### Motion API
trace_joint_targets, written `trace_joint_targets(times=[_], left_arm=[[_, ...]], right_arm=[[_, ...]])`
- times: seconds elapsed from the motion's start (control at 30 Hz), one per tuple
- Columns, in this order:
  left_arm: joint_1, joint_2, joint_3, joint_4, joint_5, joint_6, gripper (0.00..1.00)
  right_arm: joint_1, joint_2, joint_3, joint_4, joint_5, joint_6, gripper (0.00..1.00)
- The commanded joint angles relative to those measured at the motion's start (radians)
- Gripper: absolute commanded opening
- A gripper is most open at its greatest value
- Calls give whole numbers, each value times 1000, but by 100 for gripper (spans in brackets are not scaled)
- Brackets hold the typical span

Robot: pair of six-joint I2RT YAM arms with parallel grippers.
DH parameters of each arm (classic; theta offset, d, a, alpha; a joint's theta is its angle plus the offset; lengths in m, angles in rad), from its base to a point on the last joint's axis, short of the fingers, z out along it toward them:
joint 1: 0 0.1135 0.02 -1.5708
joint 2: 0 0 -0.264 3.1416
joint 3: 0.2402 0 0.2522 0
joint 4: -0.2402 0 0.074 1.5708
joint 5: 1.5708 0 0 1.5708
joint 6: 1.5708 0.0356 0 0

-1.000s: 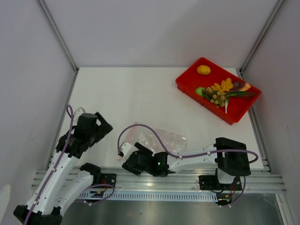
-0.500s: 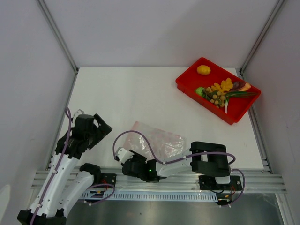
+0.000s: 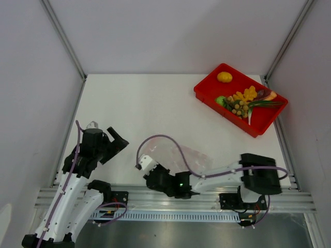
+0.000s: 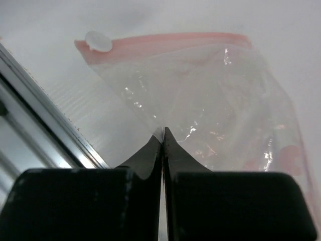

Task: Place the food in the zip-top bag and seal the zipper
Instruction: Pick up the zipper food storage bag at the center of the board.

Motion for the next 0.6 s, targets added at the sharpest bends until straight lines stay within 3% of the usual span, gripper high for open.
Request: trace_joint_targets(times=[0.0,0.17,0.27,0.43,0.57], left_arm=[[12,-9,-22,149,215,66,100],[12,13,-71,307,494,38,99],[11,22,-109,392,617,-55,99],[6,17,-225,560,789,-320,96],[-6,30,-287,735,832,-462,95]], right_arm=[[-42,-274,-100,26,-71,61,0],[-137,-661,-359,114,-396,32,0],[-258,-845,-386,40,-614,41,0],[-315,-1021,-397,-40,-708,49,0],[-318,-1071,-395,-61,-754,66,0]])
